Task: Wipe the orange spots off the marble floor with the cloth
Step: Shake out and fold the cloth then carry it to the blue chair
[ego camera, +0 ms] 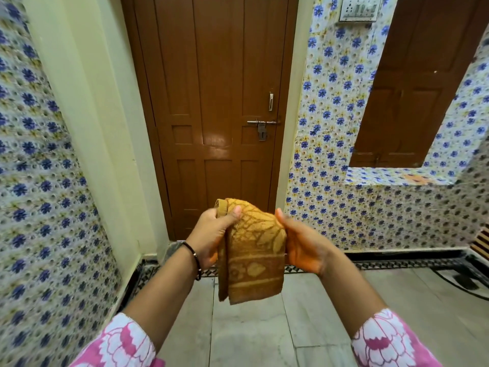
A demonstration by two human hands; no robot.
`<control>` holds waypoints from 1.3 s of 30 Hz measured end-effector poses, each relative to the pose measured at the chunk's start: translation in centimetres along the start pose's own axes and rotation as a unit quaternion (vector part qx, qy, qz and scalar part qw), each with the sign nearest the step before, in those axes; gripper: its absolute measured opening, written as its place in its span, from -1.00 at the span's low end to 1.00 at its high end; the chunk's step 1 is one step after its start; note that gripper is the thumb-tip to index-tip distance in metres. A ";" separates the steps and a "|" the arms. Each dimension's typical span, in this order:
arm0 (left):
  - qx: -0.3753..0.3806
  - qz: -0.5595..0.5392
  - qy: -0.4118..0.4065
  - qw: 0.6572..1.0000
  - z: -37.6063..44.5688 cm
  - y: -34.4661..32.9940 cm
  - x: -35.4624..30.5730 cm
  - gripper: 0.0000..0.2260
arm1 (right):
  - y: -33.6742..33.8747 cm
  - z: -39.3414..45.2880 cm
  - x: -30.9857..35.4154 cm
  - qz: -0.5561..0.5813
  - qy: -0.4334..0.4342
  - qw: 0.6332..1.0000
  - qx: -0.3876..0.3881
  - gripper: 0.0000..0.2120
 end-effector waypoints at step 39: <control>-0.027 0.074 -0.049 0.996 -0.7 3.0 0.8 -0.90 | -1.3 -0.3 0.5 -0.053 0.275 0.942 -0.184 -0.90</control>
Point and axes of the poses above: each hand's wrist, its own z-axis towards the middle knuckle, its own y-axis out of the back of the hand, x = y × z, the point moved 6 cm from there along z, towards the middle knuckle
